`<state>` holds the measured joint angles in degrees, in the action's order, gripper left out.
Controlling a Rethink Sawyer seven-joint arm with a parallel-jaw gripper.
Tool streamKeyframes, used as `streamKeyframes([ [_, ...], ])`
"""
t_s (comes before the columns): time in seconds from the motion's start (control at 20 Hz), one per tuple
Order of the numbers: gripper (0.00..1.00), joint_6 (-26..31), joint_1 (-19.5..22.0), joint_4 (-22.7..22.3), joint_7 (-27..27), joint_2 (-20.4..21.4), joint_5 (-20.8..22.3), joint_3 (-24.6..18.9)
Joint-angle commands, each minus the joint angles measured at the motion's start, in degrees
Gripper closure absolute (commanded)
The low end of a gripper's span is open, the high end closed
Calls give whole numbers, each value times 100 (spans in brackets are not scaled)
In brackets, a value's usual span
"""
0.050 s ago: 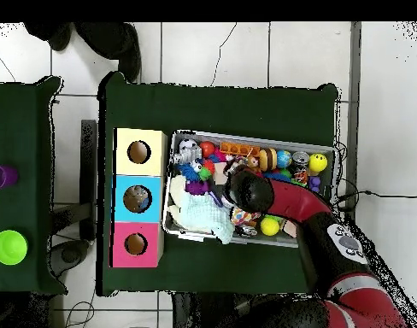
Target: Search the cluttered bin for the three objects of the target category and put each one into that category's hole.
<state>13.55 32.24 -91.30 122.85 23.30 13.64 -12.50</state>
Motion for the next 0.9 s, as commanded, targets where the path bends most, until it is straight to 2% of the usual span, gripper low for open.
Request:
streamKeyframes([
  [0.05, 0, 86, 607, 319, -967, -717, 768, -548],
  [0.2, 0, 257, 822, 497, -1113, -754, 984, -526],
  [0.5, 0, 657, 1299, 696, -1425, -729, 1324, -767],
  [0.65, 0, 777, 1377, 666, -1423, -611, 1476, -837],
  [0.9, 0, 901, 1417, 762, -1322, -650, 1604, -973],
])
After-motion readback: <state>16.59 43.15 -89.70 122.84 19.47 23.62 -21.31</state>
